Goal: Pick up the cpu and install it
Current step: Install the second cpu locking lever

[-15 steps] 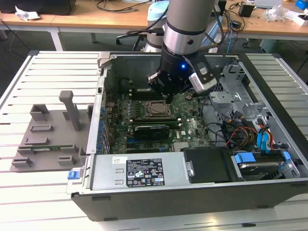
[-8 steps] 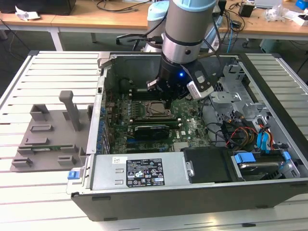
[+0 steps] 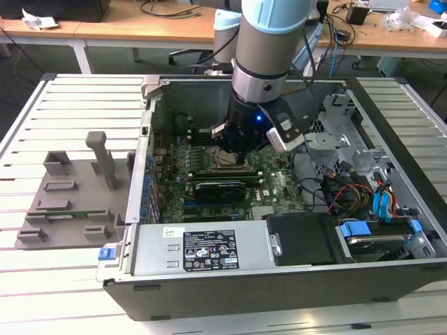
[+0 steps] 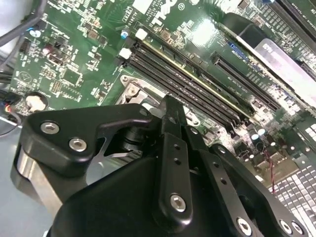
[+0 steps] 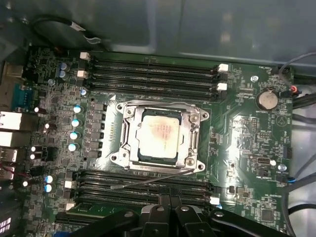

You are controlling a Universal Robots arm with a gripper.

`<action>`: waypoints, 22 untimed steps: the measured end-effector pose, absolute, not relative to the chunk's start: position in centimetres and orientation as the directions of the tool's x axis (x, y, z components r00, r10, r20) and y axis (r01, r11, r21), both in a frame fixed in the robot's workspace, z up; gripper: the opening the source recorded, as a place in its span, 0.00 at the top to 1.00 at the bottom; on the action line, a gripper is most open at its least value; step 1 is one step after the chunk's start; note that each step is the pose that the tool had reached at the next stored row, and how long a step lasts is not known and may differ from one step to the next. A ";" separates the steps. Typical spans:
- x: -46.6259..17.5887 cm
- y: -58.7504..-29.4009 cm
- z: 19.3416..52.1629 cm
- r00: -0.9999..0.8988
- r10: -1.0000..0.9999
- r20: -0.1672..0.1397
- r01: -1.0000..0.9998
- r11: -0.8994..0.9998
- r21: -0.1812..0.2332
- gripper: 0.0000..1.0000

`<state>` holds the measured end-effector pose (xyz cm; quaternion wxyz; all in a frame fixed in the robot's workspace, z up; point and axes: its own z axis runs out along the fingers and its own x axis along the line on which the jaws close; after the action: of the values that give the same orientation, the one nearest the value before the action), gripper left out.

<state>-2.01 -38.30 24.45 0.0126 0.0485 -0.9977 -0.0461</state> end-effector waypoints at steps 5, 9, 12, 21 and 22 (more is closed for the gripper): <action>-2.5 -38.3 23.3 -0.995 -0.098 0.021 -0.096 0.991 0.093 0.89; -3.3 -38.2 23.0 -0.995 -0.098 0.021 -0.096 0.991 0.093 0.89; -3.9 -38.2 22.3 -0.995 -0.098 0.021 -0.096 0.991 0.093 0.89; -4.9 -38.1 21.2 -0.995 -0.098 0.021 -0.096 0.991 0.093 0.89; -5.0 -38.1 21.2 -0.995 -0.098 0.021 -0.096 0.991 0.093 0.89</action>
<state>-4.97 -38.15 21.17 0.0126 0.0485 -0.9977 -0.0461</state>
